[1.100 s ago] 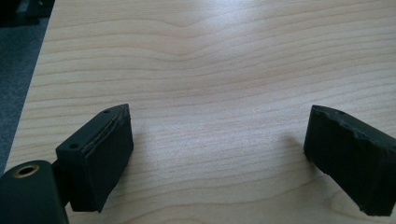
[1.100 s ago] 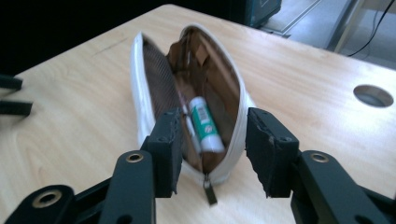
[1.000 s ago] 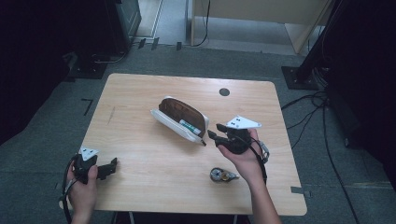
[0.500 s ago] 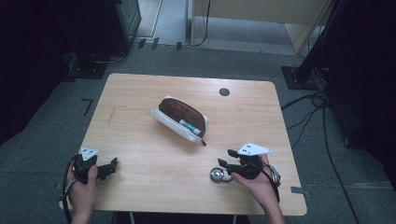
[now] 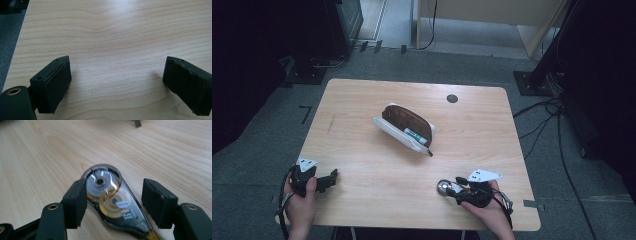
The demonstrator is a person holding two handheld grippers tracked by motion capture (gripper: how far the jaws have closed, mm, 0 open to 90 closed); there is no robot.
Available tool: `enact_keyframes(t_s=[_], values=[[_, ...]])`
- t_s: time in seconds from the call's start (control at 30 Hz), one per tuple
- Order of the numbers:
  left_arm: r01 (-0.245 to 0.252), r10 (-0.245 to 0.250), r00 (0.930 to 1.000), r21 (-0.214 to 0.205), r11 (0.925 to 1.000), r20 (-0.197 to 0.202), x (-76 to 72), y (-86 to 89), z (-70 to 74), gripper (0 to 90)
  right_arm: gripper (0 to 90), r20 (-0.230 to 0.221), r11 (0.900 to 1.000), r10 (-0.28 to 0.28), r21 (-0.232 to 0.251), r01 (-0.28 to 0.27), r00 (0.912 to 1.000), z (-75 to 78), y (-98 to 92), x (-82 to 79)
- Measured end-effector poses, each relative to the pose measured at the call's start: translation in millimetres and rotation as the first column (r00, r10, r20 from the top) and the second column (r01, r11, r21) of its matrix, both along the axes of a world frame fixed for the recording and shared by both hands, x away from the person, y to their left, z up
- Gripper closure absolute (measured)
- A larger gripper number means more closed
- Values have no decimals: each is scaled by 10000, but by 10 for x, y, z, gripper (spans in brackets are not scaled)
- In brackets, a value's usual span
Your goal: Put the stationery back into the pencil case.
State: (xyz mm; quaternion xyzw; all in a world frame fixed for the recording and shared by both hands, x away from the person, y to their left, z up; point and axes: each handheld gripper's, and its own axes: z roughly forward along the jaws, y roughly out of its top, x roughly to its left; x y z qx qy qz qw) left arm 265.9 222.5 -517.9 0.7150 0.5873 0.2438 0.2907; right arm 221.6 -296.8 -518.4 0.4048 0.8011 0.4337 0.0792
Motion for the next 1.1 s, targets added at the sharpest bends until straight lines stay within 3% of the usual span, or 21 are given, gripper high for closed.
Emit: enact_keyframes(t_s=[0.17, 0.3, 0.53, 0.8, 0.9, 0.97, 1.0, 1.1], values=[[0, 0, 10000, 0, 10000, -1, 0, 0, 0, 85, 376, 29, 9991, 129, -409, -128, 9999, -19, 22, -13], [0, 0, 10000, -1, 10000, -2, 0, 0, 0, 85, 477, 10, 9990, 74, -442, -73, 10000, -15, 74, -12], [-2, 2, 10000, -7, 10000, 1, 0, -1, 0, 84, 507, 69, 9986, 319, -435, -316, 9995, -12, 328, 17], [36, -36, 10000, -17, 10000, -3, -3, -2, 0, 85, 509, -143, 9991, 416, -51, -417, 9990, -21, 578, 107], [409, -409, 9992, -12, 9992, 4, -13, -4, 0, 85, 519, -197, 9991, 426, 16, -425, 9989, -13, 646, 152], [557, -557, 9984, -14, 9984, 4, -24, -33, -1, 85, 598, -165, 9985, 453, 313, -448, 9988, 1, 672, 181], [645, -645, 9979, -9, 9979, -11, -29, -59, 0, 85, 685, -208, 9982, 384, 475, -373, 9990, 10, 679, 196], [957, -957, 9954, -2, 9954, -13, -34, -151, -2, 85, 653, -121, 9983, 342, 481, -336, 9993, 8, 712, 236]])
